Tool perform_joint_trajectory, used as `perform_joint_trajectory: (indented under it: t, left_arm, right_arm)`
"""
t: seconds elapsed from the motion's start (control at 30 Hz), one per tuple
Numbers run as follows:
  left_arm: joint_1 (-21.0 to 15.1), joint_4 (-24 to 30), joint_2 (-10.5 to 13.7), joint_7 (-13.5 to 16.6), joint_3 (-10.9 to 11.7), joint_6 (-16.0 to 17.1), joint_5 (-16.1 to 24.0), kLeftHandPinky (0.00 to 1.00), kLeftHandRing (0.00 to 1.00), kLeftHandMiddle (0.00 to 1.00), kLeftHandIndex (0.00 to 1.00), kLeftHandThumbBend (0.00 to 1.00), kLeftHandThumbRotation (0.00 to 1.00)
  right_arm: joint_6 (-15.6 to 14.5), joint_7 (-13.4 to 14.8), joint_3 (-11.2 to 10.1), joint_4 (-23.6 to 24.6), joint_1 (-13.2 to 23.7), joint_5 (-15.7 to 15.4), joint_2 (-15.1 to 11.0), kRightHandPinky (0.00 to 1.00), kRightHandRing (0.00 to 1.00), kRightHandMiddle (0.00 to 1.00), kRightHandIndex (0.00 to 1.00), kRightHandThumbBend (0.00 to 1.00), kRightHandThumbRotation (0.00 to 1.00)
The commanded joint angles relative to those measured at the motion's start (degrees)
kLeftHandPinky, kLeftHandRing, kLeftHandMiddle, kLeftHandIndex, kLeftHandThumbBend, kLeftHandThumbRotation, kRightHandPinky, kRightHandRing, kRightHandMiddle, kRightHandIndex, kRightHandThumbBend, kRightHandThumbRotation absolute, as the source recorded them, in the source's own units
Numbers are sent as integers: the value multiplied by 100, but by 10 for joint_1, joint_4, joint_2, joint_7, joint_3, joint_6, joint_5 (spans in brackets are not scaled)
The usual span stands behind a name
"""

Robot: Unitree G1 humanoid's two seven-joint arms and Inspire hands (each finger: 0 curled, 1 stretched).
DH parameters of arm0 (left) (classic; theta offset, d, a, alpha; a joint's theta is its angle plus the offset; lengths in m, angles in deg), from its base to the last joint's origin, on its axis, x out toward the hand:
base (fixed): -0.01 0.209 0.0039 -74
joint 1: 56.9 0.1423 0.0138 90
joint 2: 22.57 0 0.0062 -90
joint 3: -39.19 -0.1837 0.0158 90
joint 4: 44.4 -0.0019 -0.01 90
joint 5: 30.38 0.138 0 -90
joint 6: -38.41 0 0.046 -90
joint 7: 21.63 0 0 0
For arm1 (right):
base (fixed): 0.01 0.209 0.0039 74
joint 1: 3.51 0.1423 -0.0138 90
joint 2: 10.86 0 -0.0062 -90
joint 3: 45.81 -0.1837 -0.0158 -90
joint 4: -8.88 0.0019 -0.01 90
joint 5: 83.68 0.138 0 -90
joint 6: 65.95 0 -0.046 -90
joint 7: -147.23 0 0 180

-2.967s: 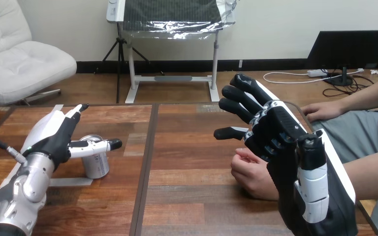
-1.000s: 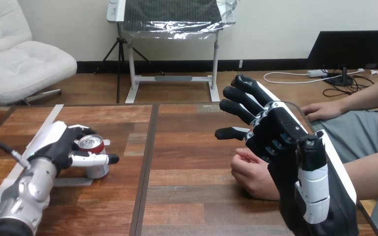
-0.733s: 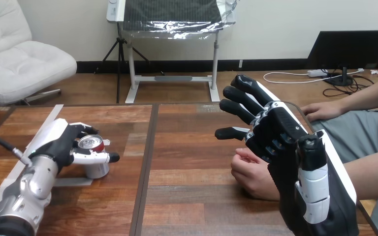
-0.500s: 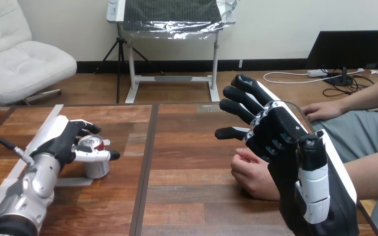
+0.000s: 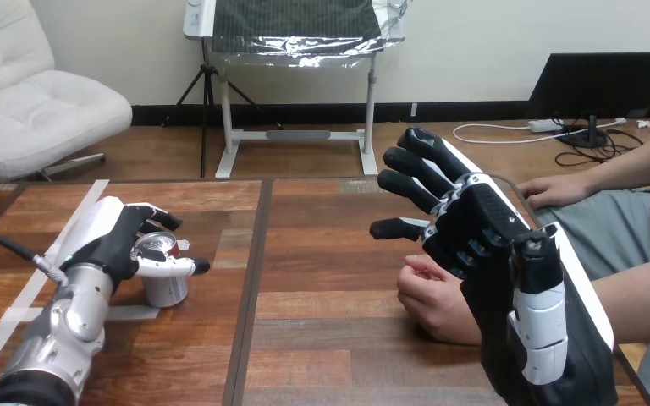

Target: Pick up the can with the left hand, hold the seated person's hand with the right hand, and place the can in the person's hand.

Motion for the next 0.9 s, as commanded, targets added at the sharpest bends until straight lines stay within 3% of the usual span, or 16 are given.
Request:
perform_joint_trajectory:
  t: [0.0, 0.37, 0.87]
  left_arm:
    - [-43, 3, -1, 19, 6, 8, -10, 51, 61, 66, 66, 75, 14]
    - [-47, 1, 2, 18, 1, 8, -13, 48, 58, 63, 65, 74, 4]
    - [-52, 2, 8, 13, -8, 0, -4, 47, 57, 63, 64, 77, 0]
  right_arm:
    - [4, 4, -5, 31, 20, 3, 4, 71, 87, 89, 90, 73, 100]
    - [5, 6, -4, 32, 18, 2, 5, 71, 87, 89, 90, 73, 100]
    - [6, 4, -4, 30, 19, 5, 5, 72, 88, 89, 91, 73, 100]
